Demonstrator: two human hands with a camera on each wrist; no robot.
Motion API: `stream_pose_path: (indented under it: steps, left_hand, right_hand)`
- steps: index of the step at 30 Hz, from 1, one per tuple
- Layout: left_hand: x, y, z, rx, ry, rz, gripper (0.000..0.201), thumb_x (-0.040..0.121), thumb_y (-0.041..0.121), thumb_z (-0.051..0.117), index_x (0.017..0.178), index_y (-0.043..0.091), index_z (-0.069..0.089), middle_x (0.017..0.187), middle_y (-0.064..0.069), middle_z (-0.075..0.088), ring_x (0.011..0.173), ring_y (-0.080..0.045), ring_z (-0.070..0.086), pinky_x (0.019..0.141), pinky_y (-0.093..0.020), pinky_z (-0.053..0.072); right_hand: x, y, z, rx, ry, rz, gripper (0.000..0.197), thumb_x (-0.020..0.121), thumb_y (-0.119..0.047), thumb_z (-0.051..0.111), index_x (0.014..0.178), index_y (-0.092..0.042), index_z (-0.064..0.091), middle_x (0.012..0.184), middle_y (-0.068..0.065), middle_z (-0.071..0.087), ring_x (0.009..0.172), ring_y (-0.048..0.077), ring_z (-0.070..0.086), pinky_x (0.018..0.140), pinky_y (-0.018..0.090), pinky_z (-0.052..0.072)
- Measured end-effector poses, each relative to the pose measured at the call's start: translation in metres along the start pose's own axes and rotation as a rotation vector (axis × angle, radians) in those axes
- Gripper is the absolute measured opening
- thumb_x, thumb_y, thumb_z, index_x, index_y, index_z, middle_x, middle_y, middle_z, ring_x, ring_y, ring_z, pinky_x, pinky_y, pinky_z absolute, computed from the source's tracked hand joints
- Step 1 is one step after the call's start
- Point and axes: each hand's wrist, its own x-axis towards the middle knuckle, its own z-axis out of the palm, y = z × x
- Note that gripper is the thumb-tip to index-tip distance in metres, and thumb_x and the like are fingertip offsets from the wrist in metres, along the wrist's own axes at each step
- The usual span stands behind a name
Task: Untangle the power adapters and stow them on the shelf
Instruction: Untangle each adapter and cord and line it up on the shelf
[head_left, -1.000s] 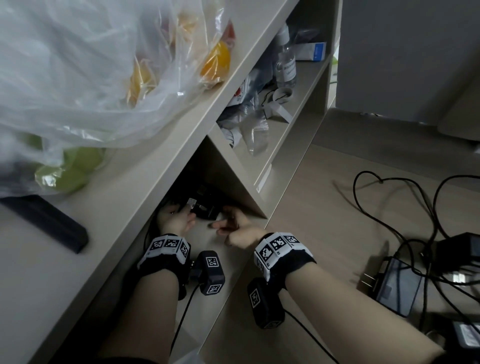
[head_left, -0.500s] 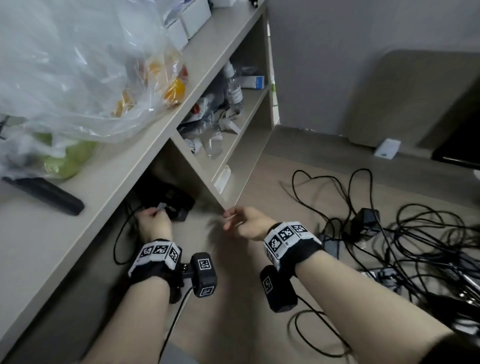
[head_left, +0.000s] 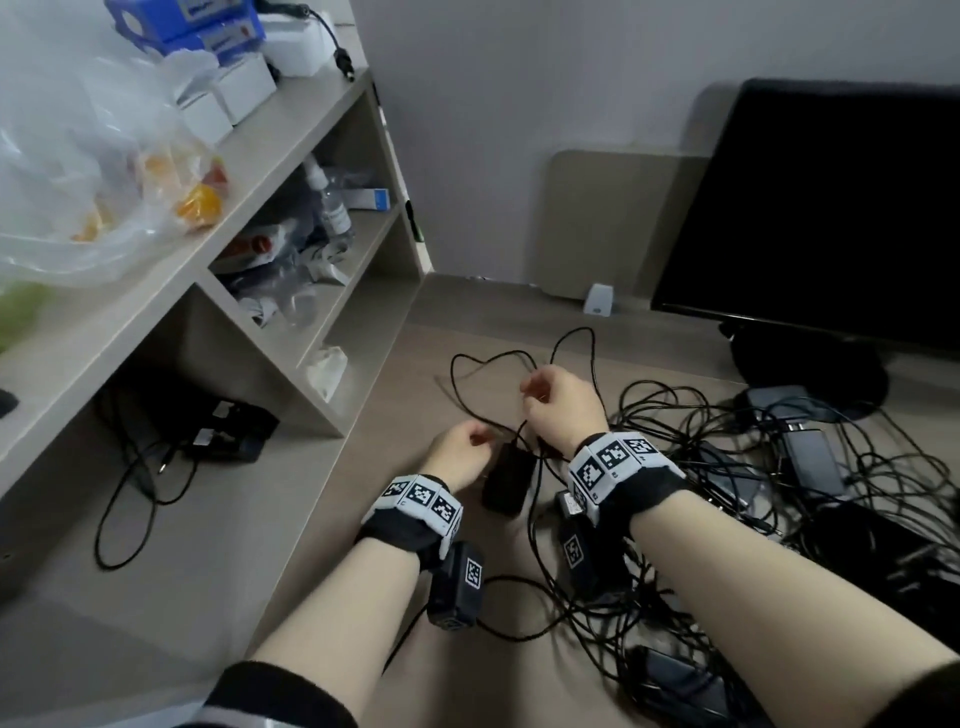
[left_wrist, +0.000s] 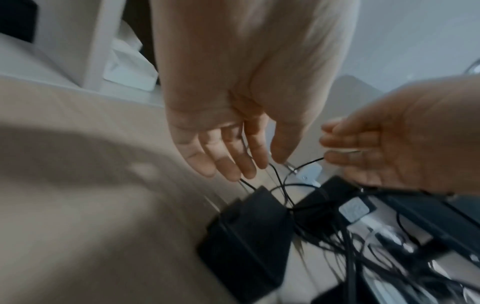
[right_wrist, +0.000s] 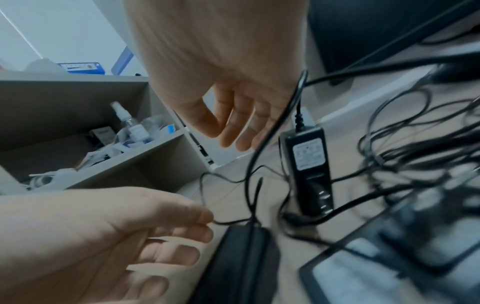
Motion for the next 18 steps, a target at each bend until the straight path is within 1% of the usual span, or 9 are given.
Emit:
stream_pose_path:
  steps: [2,4,6,8,10,12,14,16,18]
  left_hand:
    - [0.002,0.005,0.010,0.054,0.005,-0.012,0.028,0.089,0.018,0.057,0.116,0.012,0.059,0.116,-0.006,0.065,0.108,-0.022,0.059,0.091,-0.026,0.044]
    - [0.003,0.005,0.017,0.143,0.002,-0.045,0.041,0.084,0.022,0.064,0.122,0.011,0.052,0.117,-0.005,0.062,0.109,-0.023,0.058,0.091,-0.026,0.043]
    - [0.004,0.003,0.022,0.250,-0.028,-0.061,0.056,0.074,0.033,0.072,0.123,0.015,0.051,0.118,-0.004,0.061,0.109,-0.022,0.058,0.093,-0.029,0.047]
    - [0.003,0.003,0.028,0.427,-0.078,-0.068,0.068,0.062,0.045,0.074,0.121,0.021,0.051,0.121,-0.002,0.057,0.112,-0.024,0.055,0.092,-0.033,0.047]
    - [0.000,0.002,0.032,0.559,-0.082,-0.043,0.073,0.055,0.047,0.073,0.119,0.022,0.049,0.123,-0.003,0.052,0.116,-0.026,0.051,0.091,-0.035,0.047]
    - [0.001,0.000,0.033,0.580,-0.051,-0.019,0.069,0.057,0.041,0.074,0.119,0.023,0.048,0.123,-0.002,0.051,0.117,-0.026,0.050,0.090,-0.035,0.047]
    - [0.003,-0.003,0.030,0.594,-0.030,0.001,0.064,0.059,0.035,0.074,0.117,0.024,0.050,0.121,-0.002,0.052,0.115,-0.026,0.051,0.088,-0.033,0.046]
    - [0.006,-0.006,0.022,0.587,-0.025,0.006,0.061,0.060,0.032,0.074,0.117,0.026,0.052,0.118,-0.003,0.054,0.111,-0.026,0.053,0.086,-0.032,0.047]
    - [0.008,-0.004,0.010,0.535,-0.017,0.015,0.061,0.061,0.028,0.074,0.118,0.027,0.054,0.118,-0.003,0.054,0.107,-0.025,0.055,0.085,-0.030,0.048]
  right_hand:
    - [0.003,0.009,-0.012,-0.111,0.080,-0.020,0.021,0.083,-0.014,0.053,0.098,-0.019,0.066,0.104,0.002,0.067,0.101,0.023,0.059,0.084,0.029,0.045]
    - [0.008,0.020,-0.022,-0.247,0.087,-0.031,0.025,0.085,-0.016,0.050,0.106,-0.017,0.064,0.114,0.005,0.062,0.110,0.027,0.054,0.089,0.032,0.044]
    - [0.011,0.031,-0.028,-0.365,-0.033,0.026,0.033,0.089,-0.019,0.048,0.121,-0.018,0.057,0.126,0.006,0.055,0.119,0.028,0.048,0.096,0.035,0.042]
    - [0.014,0.040,-0.032,-0.419,-0.180,0.131,0.041,0.092,-0.023,0.048,0.133,-0.018,0.047,0.133,0.009,0.052,0.122,0.029,0.048,0.097,0.037,0.044]
    - [0.014,0.044,-0.032,-0.433,-0.258,0.227,0.044,0.091,-0.029,0.048,0.132,-0.014,0.045,0.127,0.011,0.056,0.115,0.030,0.055,0.086,0.034,0.047]
    - [0.016,0.046,-0.030,-0.452,-0.280,0.288,0.043,0.090,-0.037,0.050,0.124,-0.010,0.049,0.117,0.012,0.061,0.105,0.030,0.059,0.073,0.030,0.045]
    - [0.019,0.047,-0.031,-0.480,-0.305,0.315,0.040,0.090,-0.037,0.053,0.117,-0.008,0.052,0.102,0.010,0.062,0.094,0.028,0.060,0.066,0.028,0.043]
    - [0.023,0.049,-0.031,-0.490,-0.349,0.319,0.036,0.087,-0.038,0.058,0.108,-0.010,0.055,0.085,0.003,0.057,0.083,0.024,0.058,0.059,0.025,0.041]
    - [0.023,0.048,-0.032,-0.515,-0.394,0.298,0.035,0.079,-0.042,0.066,0.097,-0.014,0.055,0.078,0.000,0.056,0.080,0.022,0.059,0.057,0.025,0.042]
